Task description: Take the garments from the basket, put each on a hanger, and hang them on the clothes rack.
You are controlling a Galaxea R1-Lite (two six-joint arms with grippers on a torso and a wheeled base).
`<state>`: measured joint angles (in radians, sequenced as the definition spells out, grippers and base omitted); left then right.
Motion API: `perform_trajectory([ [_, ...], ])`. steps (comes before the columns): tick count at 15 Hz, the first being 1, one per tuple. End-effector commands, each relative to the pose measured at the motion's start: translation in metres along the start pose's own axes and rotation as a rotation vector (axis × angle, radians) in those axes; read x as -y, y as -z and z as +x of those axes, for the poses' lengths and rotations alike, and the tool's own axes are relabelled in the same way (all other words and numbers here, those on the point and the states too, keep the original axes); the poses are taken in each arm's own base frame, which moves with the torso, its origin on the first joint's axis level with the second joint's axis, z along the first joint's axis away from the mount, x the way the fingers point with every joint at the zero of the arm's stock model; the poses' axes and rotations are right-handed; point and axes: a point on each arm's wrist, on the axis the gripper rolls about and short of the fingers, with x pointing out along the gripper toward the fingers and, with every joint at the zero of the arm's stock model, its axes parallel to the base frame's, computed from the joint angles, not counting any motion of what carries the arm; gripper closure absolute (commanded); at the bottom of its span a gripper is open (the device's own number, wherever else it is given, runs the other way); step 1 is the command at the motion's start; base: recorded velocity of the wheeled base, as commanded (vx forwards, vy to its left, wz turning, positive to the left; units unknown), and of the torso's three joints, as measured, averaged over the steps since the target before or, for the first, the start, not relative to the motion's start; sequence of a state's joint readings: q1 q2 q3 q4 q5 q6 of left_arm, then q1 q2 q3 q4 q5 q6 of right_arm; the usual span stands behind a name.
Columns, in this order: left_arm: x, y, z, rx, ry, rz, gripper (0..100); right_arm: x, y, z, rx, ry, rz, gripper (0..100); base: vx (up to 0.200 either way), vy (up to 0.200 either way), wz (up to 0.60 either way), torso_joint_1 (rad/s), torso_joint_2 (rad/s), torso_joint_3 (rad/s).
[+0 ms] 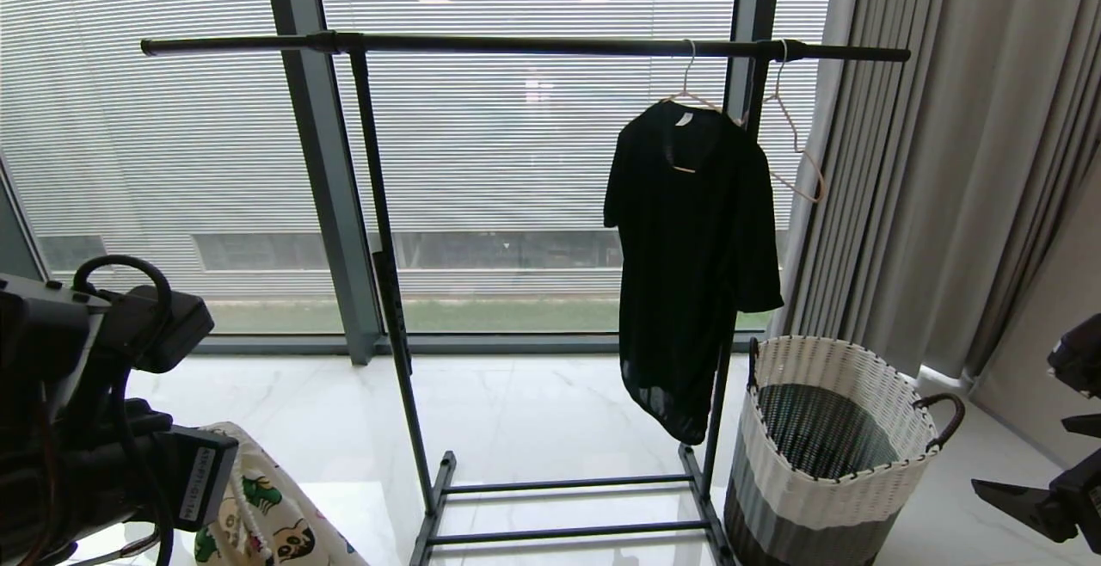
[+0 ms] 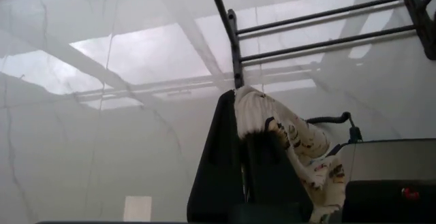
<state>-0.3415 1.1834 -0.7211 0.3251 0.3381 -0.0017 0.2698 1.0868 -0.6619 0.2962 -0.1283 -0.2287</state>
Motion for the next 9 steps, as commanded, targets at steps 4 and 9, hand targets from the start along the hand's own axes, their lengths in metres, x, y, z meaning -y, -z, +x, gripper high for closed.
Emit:
perform_trajectory([
  [4,-0.0033,0.0013,-0.0056,0.023,-0.009,-0.017,100,0.0008,0.0006,-0.0009,0.004,0.008,0.005,0,0.000,0.000,0.00,0.000,0.00,0.000],
  [9,-0.0035,0.0010,-0.0061,0.026,-0.009,-0.017,100,0.0017,-0.0030,-0.0009,0.040,0.016,0.010,0,0.200,0.000,0.00,0.000,0.00,0.005],
])
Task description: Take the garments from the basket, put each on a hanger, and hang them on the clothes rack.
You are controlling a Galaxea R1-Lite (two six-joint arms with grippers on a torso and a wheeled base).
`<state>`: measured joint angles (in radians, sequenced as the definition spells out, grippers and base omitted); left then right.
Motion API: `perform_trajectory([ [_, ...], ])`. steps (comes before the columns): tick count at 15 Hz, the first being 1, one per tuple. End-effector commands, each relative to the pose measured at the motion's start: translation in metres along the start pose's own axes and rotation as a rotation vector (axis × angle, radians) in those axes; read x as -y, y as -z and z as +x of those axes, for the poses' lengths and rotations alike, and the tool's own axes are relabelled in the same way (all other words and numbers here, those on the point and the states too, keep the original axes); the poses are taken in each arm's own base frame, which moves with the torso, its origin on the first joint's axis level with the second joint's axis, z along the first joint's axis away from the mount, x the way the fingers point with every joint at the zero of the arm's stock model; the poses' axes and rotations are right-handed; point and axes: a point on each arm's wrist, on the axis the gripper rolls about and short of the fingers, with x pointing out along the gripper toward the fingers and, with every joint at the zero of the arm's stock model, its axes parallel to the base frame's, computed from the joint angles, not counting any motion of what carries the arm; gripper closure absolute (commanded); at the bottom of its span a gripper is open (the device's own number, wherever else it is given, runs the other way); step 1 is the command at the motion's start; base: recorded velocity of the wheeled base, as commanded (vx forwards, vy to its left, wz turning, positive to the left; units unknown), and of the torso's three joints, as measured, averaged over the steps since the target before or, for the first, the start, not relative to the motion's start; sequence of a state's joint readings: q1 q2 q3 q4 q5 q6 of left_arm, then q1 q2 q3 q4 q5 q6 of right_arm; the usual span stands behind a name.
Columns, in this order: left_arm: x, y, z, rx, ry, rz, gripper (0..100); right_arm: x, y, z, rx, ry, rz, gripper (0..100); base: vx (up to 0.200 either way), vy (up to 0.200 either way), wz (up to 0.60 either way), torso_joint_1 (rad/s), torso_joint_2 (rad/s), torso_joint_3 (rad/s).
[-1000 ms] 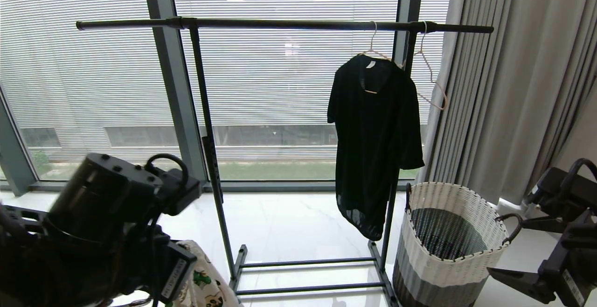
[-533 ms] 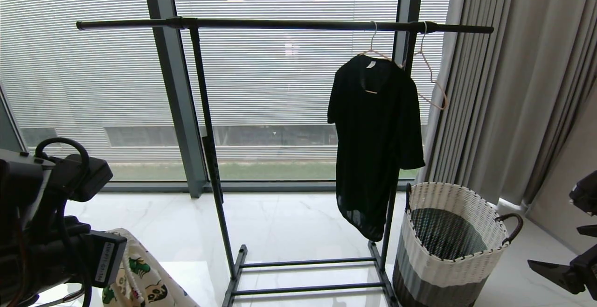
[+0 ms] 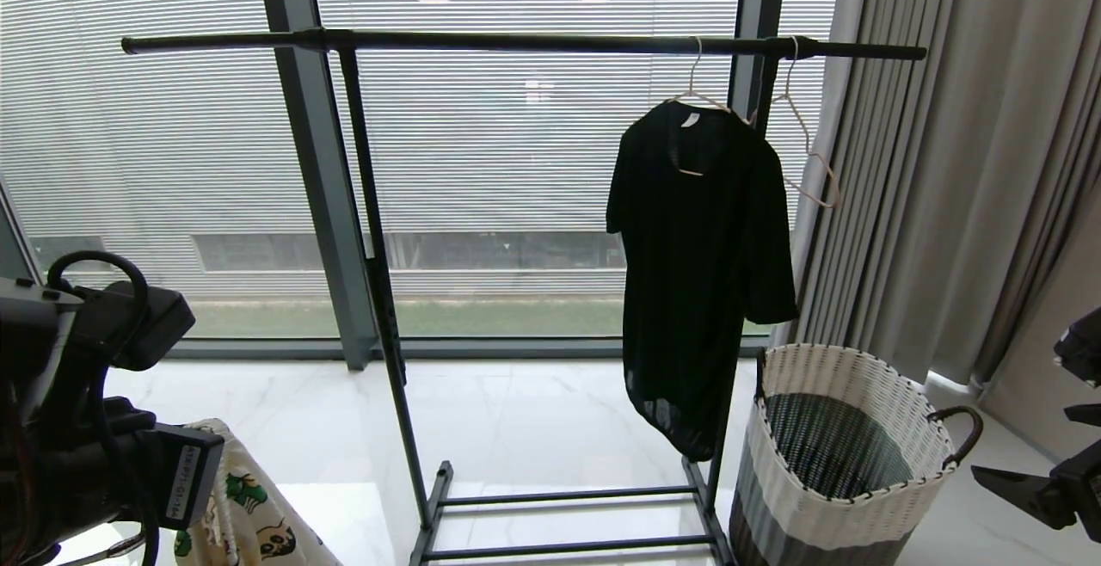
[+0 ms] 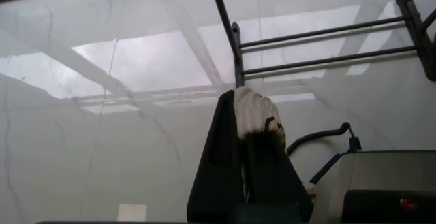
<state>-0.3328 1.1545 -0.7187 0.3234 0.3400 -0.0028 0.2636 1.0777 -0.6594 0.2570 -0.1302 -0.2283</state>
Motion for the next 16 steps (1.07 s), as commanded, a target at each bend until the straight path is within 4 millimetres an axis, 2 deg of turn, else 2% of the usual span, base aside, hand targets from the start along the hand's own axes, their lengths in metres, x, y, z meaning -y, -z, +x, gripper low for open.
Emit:
perform_trajectory([
  [1,-0.0003,-0.0004,-0.0008,0.004,0.000,-0.002,100,-0.0001,-0.0003,0.0009,-0.003,-0.001,-0.001,0,0.200,0.000,0.00,0.007,0.00,-0.002],
  [6,-0.0009,0.0006,-0.0026,0.010,0.000,-0.004,100,0.0001,-0.0002,0.0005,-0.002,0.001,0.000,0,0.200,0.000,0.00,0.004,0.00,0.003],
  [9,-0.0014,0.0009,-0.0040,0.016,0.000,-0.004,100,0.0017,-0.0039,0.0016,0.030,0.013,0.010,0,0.000,0.000,0.00,0.047,-0.10,-0.088],
  [16,-0.0012,0.0007,-0.0040,0.018,0.001,-0.004,100,0.0045,-0.0043,0.0017,0.033,0.027,0.025,0,0.000,0.000,0.00,0.152,-0.43,-0.265],
])
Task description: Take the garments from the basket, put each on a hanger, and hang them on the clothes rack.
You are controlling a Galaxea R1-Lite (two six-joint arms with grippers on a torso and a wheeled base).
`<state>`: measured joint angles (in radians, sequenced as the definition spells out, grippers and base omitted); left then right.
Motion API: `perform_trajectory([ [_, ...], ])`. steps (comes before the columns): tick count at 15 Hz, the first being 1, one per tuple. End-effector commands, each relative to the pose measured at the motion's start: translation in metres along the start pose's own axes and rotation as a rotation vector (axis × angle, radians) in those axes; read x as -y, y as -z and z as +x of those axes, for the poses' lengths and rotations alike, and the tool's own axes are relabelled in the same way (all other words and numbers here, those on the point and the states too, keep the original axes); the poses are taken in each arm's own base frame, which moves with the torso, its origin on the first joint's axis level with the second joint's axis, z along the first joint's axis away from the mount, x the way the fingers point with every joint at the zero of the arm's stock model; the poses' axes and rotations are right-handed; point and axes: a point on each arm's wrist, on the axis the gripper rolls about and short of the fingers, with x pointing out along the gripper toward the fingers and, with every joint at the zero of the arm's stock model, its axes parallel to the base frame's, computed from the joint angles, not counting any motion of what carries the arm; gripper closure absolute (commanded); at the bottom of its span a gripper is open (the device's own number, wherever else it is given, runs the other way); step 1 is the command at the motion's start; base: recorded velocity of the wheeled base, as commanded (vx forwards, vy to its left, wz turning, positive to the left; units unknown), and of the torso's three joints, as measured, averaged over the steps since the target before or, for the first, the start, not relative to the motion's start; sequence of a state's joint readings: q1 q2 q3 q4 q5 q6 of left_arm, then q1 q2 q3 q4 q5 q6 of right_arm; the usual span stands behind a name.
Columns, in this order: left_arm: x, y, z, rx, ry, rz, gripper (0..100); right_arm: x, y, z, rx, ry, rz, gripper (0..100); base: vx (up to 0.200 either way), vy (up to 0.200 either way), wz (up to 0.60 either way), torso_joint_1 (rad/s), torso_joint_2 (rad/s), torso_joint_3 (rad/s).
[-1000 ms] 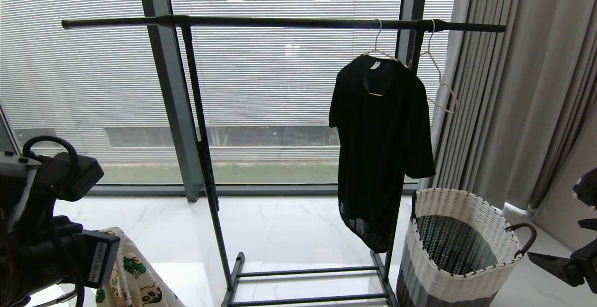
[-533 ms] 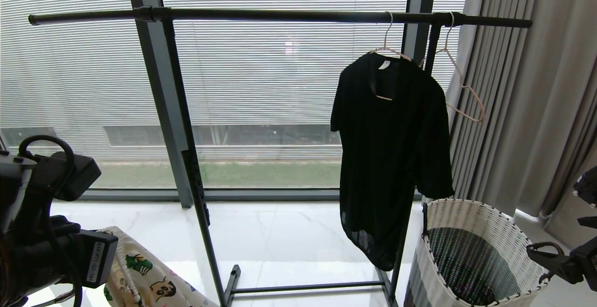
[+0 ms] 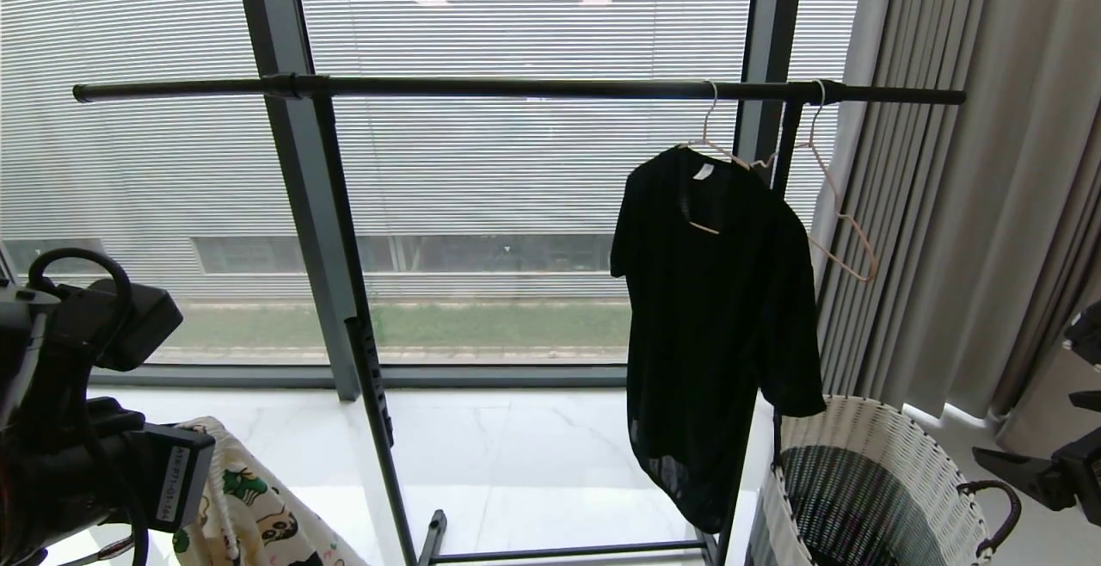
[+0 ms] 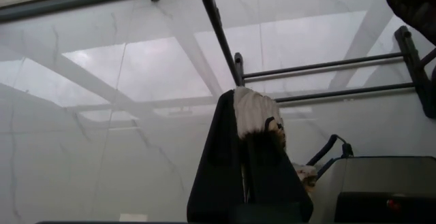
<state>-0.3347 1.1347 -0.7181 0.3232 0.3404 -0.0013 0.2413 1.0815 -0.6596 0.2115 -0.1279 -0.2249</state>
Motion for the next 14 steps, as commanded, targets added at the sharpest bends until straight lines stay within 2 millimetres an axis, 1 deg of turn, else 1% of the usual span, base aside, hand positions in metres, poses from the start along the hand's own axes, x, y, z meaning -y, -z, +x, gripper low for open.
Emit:
perform_trajectory([
  [1,0.000,0.000,0.000,-0.001,0.000,0.000,100,0.001,0.000,0.001,-0.002,0.001,0.010,0,0.000,0.000,0.00,0.188,-0.46,-0.276],
  [4,0.000,0.000,0.000,-0.001,0.000,0.000,100,0.001,-0.005,0.005,0.023,0.007,0.065,0,0.000,0.000,0.00,0.199,-0.48,-0.277],
  [14,0.000,0.000,0.001,-0.003,0.000,0.002,100,0.003,-0.006,0.011,0.014,0.017,0.101,0,0.000,0.000,0.00,0.224,-0.51,-0.284],
])
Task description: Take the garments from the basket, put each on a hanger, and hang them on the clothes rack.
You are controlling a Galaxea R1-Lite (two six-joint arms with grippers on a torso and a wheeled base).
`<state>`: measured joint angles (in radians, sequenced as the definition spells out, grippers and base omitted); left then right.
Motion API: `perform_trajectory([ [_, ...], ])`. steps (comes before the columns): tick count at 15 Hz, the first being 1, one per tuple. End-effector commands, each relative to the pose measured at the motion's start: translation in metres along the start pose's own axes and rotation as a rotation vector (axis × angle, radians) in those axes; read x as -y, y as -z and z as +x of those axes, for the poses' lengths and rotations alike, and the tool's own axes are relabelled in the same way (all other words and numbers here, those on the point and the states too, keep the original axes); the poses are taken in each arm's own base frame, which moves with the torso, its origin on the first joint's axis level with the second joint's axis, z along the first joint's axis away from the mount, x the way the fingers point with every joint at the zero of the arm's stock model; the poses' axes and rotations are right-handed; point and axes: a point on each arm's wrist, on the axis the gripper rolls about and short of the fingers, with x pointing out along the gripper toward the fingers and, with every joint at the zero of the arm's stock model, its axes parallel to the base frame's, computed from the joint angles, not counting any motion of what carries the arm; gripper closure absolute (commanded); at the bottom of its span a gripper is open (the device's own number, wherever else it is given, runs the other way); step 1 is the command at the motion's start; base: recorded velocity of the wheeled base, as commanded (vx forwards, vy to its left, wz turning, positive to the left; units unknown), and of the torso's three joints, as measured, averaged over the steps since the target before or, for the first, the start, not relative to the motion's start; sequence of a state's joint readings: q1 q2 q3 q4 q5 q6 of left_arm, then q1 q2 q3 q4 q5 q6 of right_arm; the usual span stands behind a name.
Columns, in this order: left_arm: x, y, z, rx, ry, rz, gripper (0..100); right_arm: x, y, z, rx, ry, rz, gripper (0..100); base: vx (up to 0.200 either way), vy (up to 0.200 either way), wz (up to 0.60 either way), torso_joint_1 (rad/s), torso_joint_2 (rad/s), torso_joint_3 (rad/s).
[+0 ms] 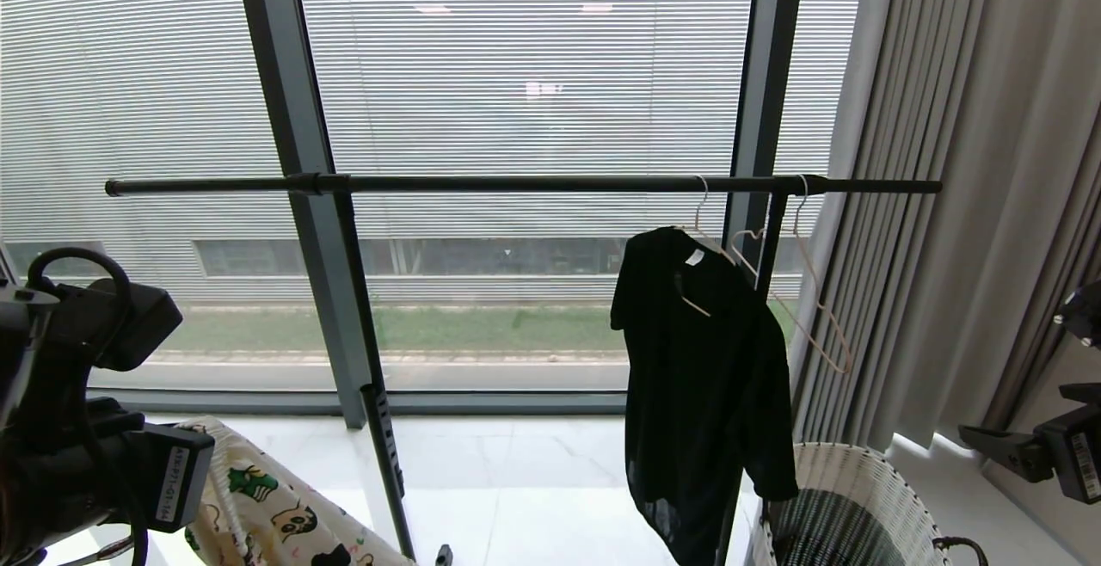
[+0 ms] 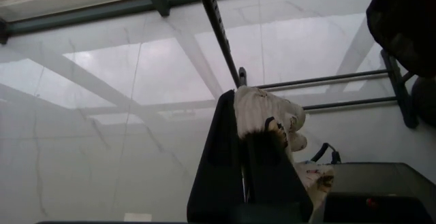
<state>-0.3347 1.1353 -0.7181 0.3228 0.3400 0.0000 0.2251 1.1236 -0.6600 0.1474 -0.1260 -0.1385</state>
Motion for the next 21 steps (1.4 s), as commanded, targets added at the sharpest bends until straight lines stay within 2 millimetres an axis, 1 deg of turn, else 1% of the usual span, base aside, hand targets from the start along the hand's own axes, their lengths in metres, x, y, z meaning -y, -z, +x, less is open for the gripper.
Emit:
perform_trajectory([
  [1,0.000,0.000,0.001,-0.002,-0.001,0.001,100,0.001,0.000,0.001,-0.006,0.008,0.006,0,0.000,0.000,0.00,0.246,-0.54,-0.281],
  [4,0.000,0.000,0.000,-0.001,-0.001,0.002,100,0.006,0.009,0.007,-0.022,0.025,0.030,0,0.000,0.000,0.00,0.124,-0.27,-0.144],
  [7,-0.001,0.000,-0.001,0.006,-0.001,-0.002,100,0.010,0.014,0.014,0.049,-0.042,0.064,0,0.000,0.000,0.00,0.024,-0.03,-0.014],
  [11,-0.001,0.001,-0.004,0.015,0.000,-0.006,100,0.011,0.003,0.023,0.112,-0.089,0.062,0,0.200,0.000,0.00,-0.001,-0.01,0.001],
  [17,-0.002,0.001,-0.008,0.035,0.005,-0.007,100,0.016,-0.003,0.039,0.076,-0.088,0.076,0,0.200,0.000,0.00,0.006,0.00,-0.002],
  [21,-0.002,-0.001,-0.008,0.053,0.005,-0.014,100,0.026,-0.004,0.052,0.042,-0.086,0.111,0,0.200,0.000,0.00,0.001,0.00,0.001],
])
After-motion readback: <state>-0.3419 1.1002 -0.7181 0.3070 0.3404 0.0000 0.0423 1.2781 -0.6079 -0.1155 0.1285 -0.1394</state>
